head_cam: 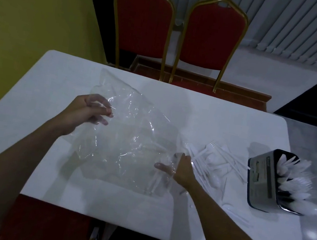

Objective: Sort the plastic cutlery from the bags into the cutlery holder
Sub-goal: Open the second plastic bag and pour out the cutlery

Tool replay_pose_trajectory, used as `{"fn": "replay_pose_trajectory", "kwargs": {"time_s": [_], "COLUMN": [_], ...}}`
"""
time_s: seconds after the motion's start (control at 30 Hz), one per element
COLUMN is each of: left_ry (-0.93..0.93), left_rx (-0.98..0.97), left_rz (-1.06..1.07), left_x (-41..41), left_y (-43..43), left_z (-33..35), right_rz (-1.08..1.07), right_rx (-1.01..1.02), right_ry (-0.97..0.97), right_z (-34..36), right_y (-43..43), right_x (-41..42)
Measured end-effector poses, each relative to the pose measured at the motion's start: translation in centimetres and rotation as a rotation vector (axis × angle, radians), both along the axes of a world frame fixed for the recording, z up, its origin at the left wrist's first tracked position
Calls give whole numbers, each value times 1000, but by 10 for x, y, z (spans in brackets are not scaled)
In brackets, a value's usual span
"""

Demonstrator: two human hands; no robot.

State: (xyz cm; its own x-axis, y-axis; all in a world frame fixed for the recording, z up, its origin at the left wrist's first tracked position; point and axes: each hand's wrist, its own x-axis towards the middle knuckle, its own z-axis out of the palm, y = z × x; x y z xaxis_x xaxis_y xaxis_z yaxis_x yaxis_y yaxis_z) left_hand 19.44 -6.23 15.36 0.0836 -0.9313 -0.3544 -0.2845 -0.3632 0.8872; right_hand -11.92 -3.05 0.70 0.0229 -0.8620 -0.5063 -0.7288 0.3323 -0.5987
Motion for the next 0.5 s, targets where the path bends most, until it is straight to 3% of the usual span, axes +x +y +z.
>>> {"fn": "replay_pose_trajectory", "kwargs": {"time_s": [0.1,0.23,0.4,0.5], "left_ry": [-1,13,-54,-77], "left_rx": [11,22,30,32], "left_rz": [23,68,91,127], "left_x": [0,2,18,28], "left_y": [3,9,15,18], "left_z": [-5,-10,-15,-19], "right_rz": [-12,51,-55,131], "right_rx": [-146,-44,-173,-309], "right_ry": [124,96,184,373], "right_z": [4,-13,-14,-10], "right_y": [11,19,19,10], "right_x": [11,24,27,22]}}
